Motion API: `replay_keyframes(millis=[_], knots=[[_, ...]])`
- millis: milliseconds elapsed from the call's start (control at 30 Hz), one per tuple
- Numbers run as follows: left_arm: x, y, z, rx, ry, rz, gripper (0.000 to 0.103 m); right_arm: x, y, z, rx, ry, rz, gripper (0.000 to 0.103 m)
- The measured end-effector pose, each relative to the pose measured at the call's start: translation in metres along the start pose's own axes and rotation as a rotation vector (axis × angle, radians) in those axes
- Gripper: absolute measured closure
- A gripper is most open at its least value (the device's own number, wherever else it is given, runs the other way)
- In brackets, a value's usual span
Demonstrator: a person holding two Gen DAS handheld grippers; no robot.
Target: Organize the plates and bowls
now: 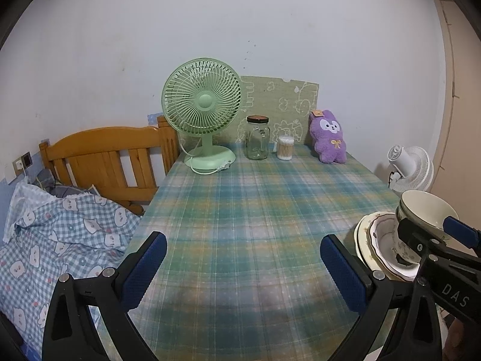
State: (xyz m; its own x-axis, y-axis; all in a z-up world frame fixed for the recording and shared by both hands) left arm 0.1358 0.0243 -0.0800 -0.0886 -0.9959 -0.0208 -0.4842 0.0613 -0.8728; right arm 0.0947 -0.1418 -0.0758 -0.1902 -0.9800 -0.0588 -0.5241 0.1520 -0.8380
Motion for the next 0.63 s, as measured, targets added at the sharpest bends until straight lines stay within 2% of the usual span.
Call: replay_keyframes(millis=[633], knots=[[-0.0022, -0.0022, 0.0037, -0.004, 0.004, 0.006, 0.0, -0.005, 0.0001, 0.0026, -0.016, 0.017, 0.01, 0.014]])
Point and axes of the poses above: each gripper's, at about its wrist camera, not at the fingertips, and z roughly the way its jaws point, x to its right, y to its underside, the point moved 9 cm from there along z, roughly the way its jaws point, and after that the axes turned 3 degrees about z, right-handed, at the moved point
